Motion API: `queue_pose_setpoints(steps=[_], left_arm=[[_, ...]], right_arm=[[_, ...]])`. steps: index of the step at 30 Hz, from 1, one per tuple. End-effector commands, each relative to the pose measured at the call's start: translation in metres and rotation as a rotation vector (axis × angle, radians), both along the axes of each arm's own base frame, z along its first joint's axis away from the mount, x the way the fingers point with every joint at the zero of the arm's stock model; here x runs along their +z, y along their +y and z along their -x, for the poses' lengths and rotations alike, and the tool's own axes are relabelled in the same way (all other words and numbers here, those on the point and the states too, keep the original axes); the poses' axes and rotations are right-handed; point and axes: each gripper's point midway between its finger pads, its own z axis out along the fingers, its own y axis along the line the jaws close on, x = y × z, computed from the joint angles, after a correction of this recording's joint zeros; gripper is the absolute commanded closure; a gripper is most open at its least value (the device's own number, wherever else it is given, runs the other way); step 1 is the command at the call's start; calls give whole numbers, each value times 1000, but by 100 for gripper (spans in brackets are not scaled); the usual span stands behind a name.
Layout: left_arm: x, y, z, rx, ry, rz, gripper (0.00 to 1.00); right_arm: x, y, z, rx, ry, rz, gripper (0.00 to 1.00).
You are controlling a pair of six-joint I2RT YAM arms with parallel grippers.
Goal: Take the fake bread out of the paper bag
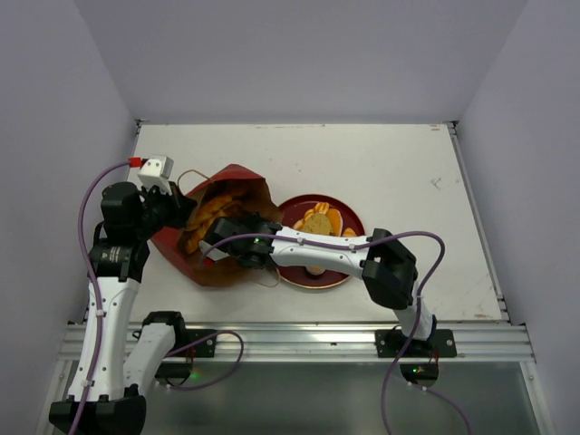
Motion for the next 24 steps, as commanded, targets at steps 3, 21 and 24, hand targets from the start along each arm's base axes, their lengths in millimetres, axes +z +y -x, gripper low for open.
queue_pose_setpoints(steps=[3,21,24], left_arm=[[17,-1,-1,-14,-50,0,100],[19,-2,-1,-20,-56,6,100],[18,-2,-1,-20,-55,6,100]], right_arm=[[22,16,-6,-7,-47,-79,54],[3,23,-6,9,-29,-44,54],[0,26,-8,-2,-31,-50,58]])
